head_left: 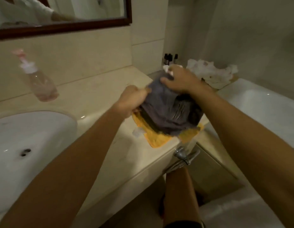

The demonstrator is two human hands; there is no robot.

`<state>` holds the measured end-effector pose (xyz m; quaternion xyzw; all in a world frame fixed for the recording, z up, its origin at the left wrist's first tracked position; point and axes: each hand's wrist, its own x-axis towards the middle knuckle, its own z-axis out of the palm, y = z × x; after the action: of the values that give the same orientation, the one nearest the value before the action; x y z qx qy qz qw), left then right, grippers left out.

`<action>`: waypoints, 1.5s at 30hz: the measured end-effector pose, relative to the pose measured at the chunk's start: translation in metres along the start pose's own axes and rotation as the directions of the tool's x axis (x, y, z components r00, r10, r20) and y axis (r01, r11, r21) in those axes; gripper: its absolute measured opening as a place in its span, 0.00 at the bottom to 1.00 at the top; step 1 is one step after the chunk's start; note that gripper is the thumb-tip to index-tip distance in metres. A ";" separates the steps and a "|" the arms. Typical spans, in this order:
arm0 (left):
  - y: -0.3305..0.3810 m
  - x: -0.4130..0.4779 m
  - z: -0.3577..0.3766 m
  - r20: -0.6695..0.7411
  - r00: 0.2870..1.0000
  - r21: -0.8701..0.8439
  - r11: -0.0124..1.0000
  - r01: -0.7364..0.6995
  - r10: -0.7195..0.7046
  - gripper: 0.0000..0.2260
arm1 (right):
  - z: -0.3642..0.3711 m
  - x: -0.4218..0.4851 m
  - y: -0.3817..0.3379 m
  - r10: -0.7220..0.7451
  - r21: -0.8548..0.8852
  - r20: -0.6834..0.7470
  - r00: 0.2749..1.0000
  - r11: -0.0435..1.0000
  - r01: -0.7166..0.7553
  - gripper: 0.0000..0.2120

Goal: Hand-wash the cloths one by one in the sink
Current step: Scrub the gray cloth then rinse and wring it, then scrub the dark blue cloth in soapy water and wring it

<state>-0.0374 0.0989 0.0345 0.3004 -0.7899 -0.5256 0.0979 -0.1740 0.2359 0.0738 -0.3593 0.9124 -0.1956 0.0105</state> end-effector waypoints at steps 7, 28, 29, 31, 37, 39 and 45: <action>-0.050 -0.001 0.032 0.181 0.863 0.564 0.668 -0.484 0.472 0.37 | 0.071 -0.021 0.036 0.034 -0.018 0.164 0.986 0.999 -0.032 0.35; -0.187 -0.129 -0.236 -0.186 0.951 0.780 0.626 -0.012 0.249 0.32 | 0.140 -0.045 -0.245 -0.422 -0.074 0.223 0.879 0.892 0.447 0.35; -0.206 -0.149 -0.261 -0.269 0.945 0.758 0.647 0.088 0.188 0.32 | 0.157 -0.050 -0.276 -0.465 -0.030 0.257 0.847 0.872 0.488 0.36; -0.238 -0.193 -0.308 -0.414 0.904 0.710 0.660 0.248 0.105 0.31 | 0.190 -0.062 -0.338 -0.554 0.035 0.319 0.769 0.818 0.574 0.39; -0.317 -0.338 -0.428 -0.658 0.751 0.586 0.587 0.559 -0.059 0.20 | 0.261 -0.131 -0.505 -0.746 0.228 0.424 0.514 0.637 0.736 0.38; -0.338 -0.375 -0.453 -0.707 0.703 0.550 0.562 0.618 -0.080 0.18 | 0.278 -0.162 -0.548 -0.808 0.339 0.427 0.407 0.560 0.756 0.36; -0.353 -0.420 -0.474 -0.787 0.615 0.496 0.534 0.685 -0.057 0.21 | 0.323 -0.211 -0.629 -0.873 0.340 0.406 0.269 0.418 0.843 0.24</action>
<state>0.6528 -0.1188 -0.0086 0.6596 -0.7418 0.0053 0.1213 0.4437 -0.1561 -0.0213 -0.8310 0.5245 -0.0883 0.1630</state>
